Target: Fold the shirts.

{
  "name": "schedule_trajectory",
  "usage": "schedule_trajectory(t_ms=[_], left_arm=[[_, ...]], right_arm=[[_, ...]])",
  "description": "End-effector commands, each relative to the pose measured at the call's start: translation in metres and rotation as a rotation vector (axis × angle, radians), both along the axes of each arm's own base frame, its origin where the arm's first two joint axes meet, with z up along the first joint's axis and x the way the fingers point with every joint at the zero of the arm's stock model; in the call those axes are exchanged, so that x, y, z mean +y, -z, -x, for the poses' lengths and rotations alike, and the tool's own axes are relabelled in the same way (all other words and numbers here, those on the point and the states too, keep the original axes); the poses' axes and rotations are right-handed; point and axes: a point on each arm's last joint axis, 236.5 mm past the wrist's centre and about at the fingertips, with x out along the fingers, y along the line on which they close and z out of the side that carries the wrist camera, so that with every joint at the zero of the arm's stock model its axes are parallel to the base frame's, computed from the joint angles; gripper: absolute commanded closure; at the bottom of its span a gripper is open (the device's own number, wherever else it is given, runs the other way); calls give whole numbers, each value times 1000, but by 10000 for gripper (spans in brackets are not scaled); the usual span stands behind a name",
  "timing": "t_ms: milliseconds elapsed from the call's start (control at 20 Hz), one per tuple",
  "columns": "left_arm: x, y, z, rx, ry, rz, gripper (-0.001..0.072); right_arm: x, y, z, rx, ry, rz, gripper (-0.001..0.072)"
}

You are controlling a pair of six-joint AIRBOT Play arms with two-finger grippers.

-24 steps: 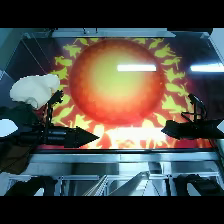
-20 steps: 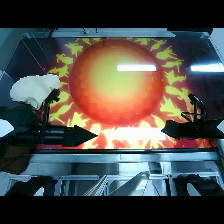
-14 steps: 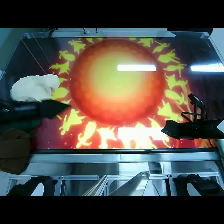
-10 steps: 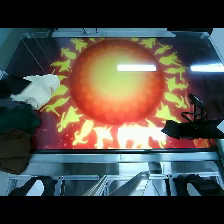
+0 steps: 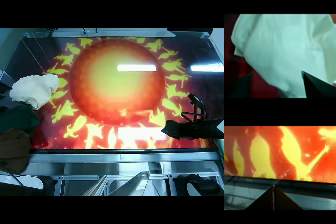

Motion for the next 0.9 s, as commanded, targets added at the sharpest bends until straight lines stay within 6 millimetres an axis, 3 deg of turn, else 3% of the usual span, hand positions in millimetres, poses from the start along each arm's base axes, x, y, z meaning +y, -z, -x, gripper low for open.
schedule_trajectory(t_ms=[0,200,300,350,400,500,650,750,850], left_arm=[[-4,68,-36,57,55,46,-7],[-33,90,-67,69,148,62,-5],[-50,94,-74,88,188,86,77],[-59,92,-73,102,206,104,421],[-66,87,-73,106,232,109,695],[-80,72,-77,91,258,126,695],[-116,19,-87,-2,297,188,695],[-156,-35,-88,-95,403,240,695],[-209,-99,-78,-180,522,327,695]], right_arm=[[0,0,0,0,-1,0,685],[1,-1,0,-1,1,-7,685],[2,-1,0,-1,1,-7,685],[2,-1,0,0,0,-7,685],[2,-1,0,0,0,-7,685],[2,-1,0,0,0,-7,685],[2,-1,0,0,0,-7,684],[2,-1,0,0,0,-7,685],[1,-1,0,0,0,-7,685]])
